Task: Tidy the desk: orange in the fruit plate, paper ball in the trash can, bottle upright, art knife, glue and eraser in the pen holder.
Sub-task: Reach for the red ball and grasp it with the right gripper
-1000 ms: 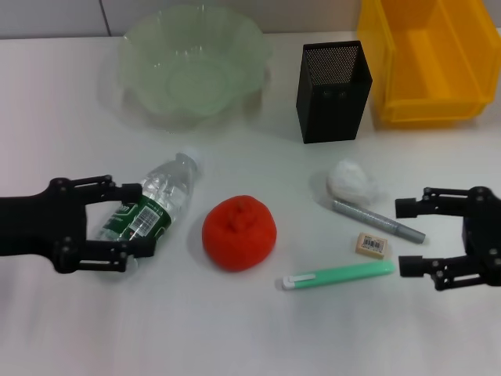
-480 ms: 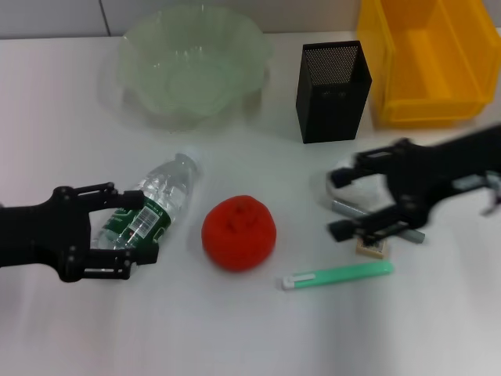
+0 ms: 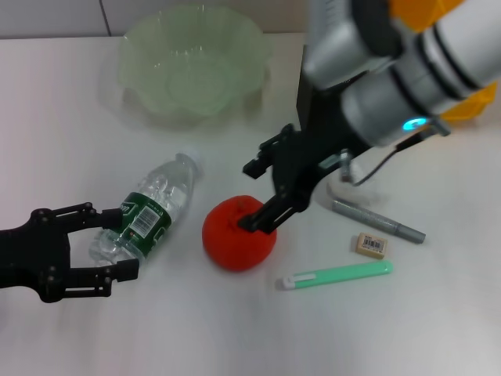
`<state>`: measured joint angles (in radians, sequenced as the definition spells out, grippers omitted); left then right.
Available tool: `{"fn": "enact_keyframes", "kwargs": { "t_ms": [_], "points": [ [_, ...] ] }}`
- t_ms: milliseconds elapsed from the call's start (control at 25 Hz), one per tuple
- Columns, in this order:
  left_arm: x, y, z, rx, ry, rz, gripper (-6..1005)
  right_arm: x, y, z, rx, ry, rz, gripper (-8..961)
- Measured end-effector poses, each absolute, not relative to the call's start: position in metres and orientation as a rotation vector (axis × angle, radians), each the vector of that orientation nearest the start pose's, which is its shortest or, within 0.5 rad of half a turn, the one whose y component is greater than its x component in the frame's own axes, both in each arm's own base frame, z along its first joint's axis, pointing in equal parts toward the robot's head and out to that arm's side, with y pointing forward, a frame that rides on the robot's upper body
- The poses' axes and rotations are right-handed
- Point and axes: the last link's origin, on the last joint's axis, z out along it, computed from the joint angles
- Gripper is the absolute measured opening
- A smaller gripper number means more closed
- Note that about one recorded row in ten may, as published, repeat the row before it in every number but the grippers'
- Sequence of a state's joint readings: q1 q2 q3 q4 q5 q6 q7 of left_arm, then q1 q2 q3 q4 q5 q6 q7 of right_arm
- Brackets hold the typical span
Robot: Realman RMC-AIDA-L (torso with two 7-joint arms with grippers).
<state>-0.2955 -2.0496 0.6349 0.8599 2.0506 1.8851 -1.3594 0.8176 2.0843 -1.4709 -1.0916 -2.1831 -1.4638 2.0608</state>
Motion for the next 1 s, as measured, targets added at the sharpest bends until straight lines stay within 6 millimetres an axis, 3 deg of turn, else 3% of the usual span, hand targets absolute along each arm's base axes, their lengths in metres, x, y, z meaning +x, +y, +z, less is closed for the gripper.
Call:
{"fn": "enact_keyframes", "kwargs": {
  "t_ms": [400, 1000],
  "points": [
    [-0.309, 0.243, 0.048, -2.797, -0.649, -0.697, 858, 0.092, 0.358, -0.094, -3.081, 0.218, -0.350, 759],
    [-0.311, 0.243, 0.046, -2.790, -0.674, -0.691, 858, 0.100, 0.360, -0.101, -3.066, 0.308, -0.390, 739]
  ]
}}
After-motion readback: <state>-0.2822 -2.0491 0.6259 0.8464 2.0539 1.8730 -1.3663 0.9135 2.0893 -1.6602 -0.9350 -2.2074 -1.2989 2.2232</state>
